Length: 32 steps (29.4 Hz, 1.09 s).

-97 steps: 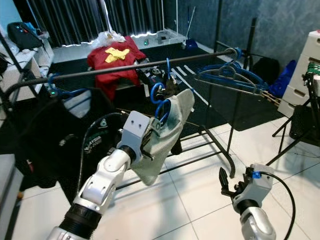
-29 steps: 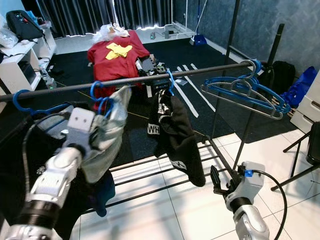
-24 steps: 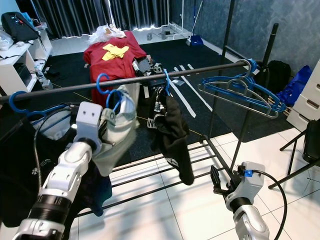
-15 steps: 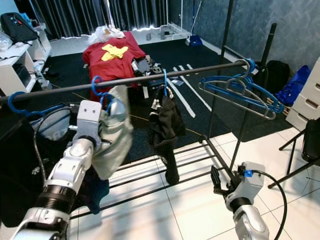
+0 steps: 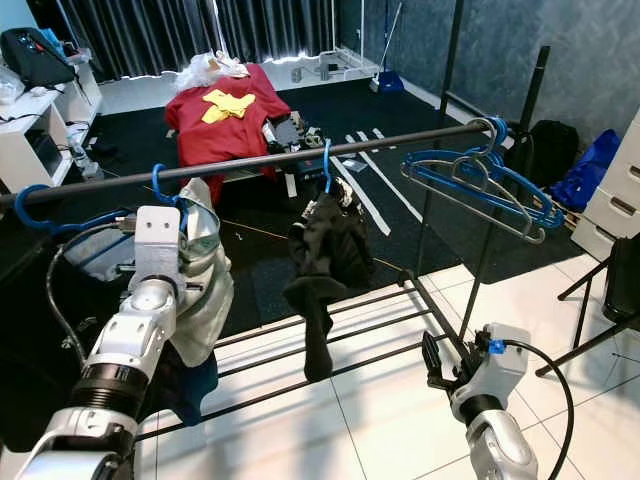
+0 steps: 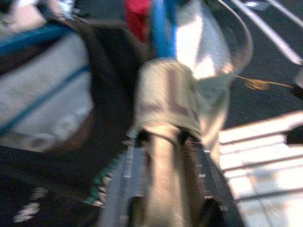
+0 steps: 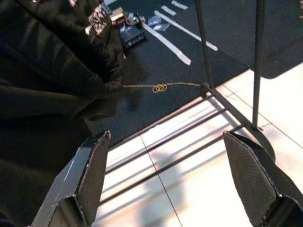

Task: Hang hanger

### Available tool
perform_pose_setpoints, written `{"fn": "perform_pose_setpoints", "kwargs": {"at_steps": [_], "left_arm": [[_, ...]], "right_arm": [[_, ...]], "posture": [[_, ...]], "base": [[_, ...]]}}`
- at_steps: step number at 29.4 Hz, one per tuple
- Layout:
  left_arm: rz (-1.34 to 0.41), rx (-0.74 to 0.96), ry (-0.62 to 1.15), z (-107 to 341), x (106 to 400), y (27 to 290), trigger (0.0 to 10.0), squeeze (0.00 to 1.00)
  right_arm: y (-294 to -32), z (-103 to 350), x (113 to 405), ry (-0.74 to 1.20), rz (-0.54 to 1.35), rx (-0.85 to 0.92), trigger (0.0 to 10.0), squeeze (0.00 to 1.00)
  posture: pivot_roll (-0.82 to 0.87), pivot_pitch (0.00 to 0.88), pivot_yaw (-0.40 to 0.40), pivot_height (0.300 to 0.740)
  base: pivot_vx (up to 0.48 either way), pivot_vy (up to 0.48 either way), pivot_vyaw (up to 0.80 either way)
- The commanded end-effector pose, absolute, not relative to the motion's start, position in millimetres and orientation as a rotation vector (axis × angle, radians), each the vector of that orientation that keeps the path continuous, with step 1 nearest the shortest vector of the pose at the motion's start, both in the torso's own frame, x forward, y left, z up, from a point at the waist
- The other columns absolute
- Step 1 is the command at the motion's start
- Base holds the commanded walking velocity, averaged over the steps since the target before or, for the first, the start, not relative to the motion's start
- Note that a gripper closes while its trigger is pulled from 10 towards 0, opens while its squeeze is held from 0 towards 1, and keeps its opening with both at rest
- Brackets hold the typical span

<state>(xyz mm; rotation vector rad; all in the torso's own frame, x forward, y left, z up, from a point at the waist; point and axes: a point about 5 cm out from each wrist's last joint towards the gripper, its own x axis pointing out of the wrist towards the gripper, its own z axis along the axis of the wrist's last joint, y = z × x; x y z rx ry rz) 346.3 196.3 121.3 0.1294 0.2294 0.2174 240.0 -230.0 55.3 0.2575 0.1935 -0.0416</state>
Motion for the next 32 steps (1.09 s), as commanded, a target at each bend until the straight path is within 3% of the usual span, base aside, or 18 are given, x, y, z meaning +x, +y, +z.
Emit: {"fn": "perform_pose_setpoints", "kwargs": {"at_steps": [1, 3, 6, 7, 8, 9, 11, 15, 16, 18, 19, 23, 32], "left_arm": [[0.172, 0.135, 0.21, 119.6, 341.6, 206.5, 10.0, 1.0], [0.135, 0.154, 0.2, 117.3, 336.5, 219.9, 10.0, 1.0], [0.135, 0.154, 0.2, 117.3, 336.5, 219.9, 10.0, 1.0], [0.172, 0.187, 0.217, 113.4, 329.2, 244.9, 10.0, 1.0], [0.172, 0.187, 0.217, 113.4, 329.2, 244.9, 10.0, 1.0], [0.207, 0.203, 0.222, 111.6, 320.4, 266.7, 10.0, 1.0], [0.227, 0.196, 0.195, 111.7, 310.0, 280.3, 10.0, 1.0], [0.236, 0.19, 0.17, 108.8, 298.5, 285.5, 10.0, 1.0], [0.247, 0.185, 0.173, 97.3, 283.9, 285.1, 10.0, 0.69], [0.247, 0.185, 0.173, 97.3, 283.9, 285.1, 10.0, 0.69], [0.267, 0.16, 0.199, 81.9, 268.3, 281.5, 10.0, 0.0], [0.253, 0.075, 0.211, 65.7, 249.0, 264.2, 10.0, 0.0], [0.123, 0.02, 0.138, 72.6, 248.2, 240.4, 10.0, 0.0]], "right_arm": [[-228.7, 51.5, 238.0, 0.209, -0.049, 0.273, 10.0, 0.0], [-229.0, 51.1, 237.0, 0.209, -0.053, 0.277, 10.0, 0.0], [-229.0, 51.1, 237.0, 0.209, -0.053, 0.277, 10.0, 0.0], [-229.3, 50.9, 235.9, 0.209, -0.055, 0.281, 10.0, 0.0], [-229.3, 50.9, 235.9, 0.209, -0.055, 0.281, 10.0, 0.0], [-229.7, 50.7, 234.9, 0.209, -0.056, 0.283, 10.0, 0.0], [-229.8, 50.7, 234.7, 0.209, -0.053, 0.284, 10.0, 0.0], [-229.6, 50.6, 234.7, 0.21, -0.05, 0.285, 10.0, 0.0], [-229.6, 50.6, 235.0, 0.212, -0.047, 0.285, 10.0, 0.0], [-229.6, 50.6, 235.0, 0.212, -0.047, 0.285, 10.0, 0.0], [-229.9, 50.6, 235.3, 0.214, -0.044, 0.285, 10.0, 0.0], [-231.3, 50.6, 235.7, 0.218, -0.04, 0.281, 10.0, 0.0], [-233.3, 50.7, 236.4, 0.222, -0.036, 0.272, 10.0, 0.0]], "posture": [[-0.12, 0.0, 0.036, 0.74], [-0.12, 0.0, 0.037, 0.74], [-0.12, 0.0, 0.037, 0.74], [-0.12, 0.0, 0.038, 0.74], [-0.12, 0.0, 0.038, 0.74], [-0.11, 0.0, 0.037, 0.74], [-0.1, 0.0, 0.034, 0.74], [-0.09, 0.0, 0.03, 0.74], [-0.09, 0.0, 0.028, 0.74], [-0.09, 0.0, 0.028, 0.74], [-0.09, 0.0, 0.022, 0.74], [-0.08, 0.0, 0.015, 0.74], [-0.08, 0.0, 0.015, 0.74]], "base": [[0.0, 0.0, 0.0], [0.0, 0.0, 0.0], [0.0, 0.0, 0.0], [0.0, 0.0, 0.0], [0.0, 0.0, 0.0], [0.0, 0.0, 0.0], [0.0, 0.0, 0.0], [0.0, 0.0, 0.0], [0.0, 0.0, 0.0], [0.0, 0.0, 0.0], [0.0, 0.0, 0.0], [0.0, 0.0, 0.0], [-0.36, 0.0, 0.0]]}}
